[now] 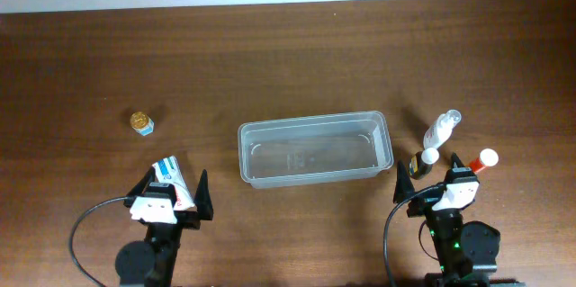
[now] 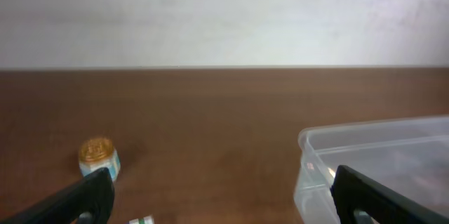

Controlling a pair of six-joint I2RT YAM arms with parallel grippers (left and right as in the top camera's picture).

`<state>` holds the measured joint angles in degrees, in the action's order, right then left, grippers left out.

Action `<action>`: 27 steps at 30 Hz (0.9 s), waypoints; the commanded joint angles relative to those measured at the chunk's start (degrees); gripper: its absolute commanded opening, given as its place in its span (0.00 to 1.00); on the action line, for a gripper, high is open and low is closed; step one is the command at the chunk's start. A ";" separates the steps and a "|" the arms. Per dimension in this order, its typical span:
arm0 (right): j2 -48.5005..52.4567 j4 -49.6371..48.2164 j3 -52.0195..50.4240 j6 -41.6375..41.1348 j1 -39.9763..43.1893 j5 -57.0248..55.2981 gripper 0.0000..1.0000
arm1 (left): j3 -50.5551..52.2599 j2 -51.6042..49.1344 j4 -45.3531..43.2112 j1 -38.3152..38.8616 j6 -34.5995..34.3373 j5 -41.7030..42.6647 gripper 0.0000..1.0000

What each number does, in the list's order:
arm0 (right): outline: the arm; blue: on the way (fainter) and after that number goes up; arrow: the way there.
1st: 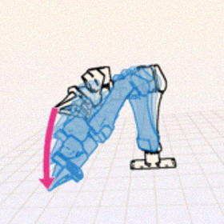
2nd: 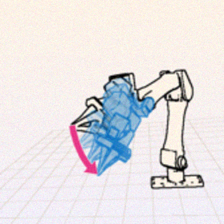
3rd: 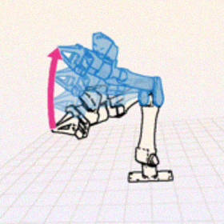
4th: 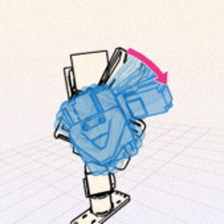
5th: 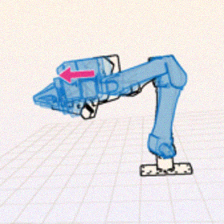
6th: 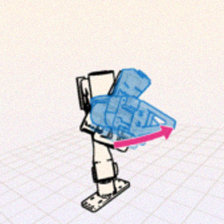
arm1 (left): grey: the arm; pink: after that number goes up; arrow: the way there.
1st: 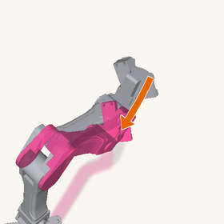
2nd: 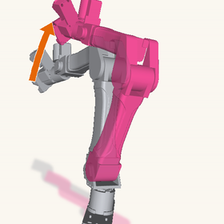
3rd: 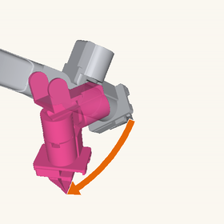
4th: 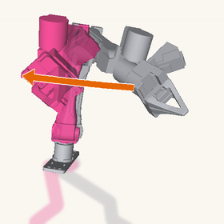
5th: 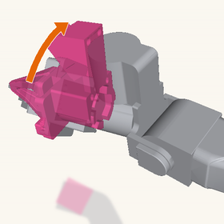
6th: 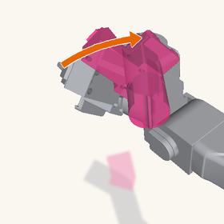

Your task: Pack container

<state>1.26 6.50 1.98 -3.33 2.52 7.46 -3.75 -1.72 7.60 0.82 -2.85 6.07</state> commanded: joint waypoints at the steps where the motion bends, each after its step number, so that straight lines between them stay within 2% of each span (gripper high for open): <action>1: 2.99 5.29 6.14 -2.12 -0.20 -2.95 0.98 | -8.24 -5.99 3.13 -0.24 -0.90 1.64 0.99; 7: 19.02 18.45 22.91 -2.08 -0.20 -6.69 0.98 | -22.23 -24.33 10.91 -0.26 0.11 1.25 0.99; 12: 38.88 32.76 41.88 -2.05 -0.20 -6.69 0.98 | -36.83 -44.00 23.61 -0.26 0.13 1.22 0.99; 16: 54.14 45.72 56.02 -2.05 -0.20 -6.62 0.98 | -46.12 -55.67 34.29 -0.24 0.09 1.27 1.00; 19: 63.67 52.46 62.16 -2.08 -0.20 -6.67 0.98 | -50.10 -62.10 39.41 -0.24 0.09 1.22 0.99; 23: 71.69 53.75 62.71 -3.43 0.17 -6.23 1.00 | -50.31 -65.59 39.82 -0.24 0.09 1.25 0.99; 27: 76.81 53.70 62.53 -3.41 1.99 -5.53 0.91 | -50.31 -65.99 39.78 -0.24 0.09 1.25 0.99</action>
<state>75.75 60.03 63.66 -6.00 3.03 1.61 -52.88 -67.53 47.35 0.82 -2.81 6.90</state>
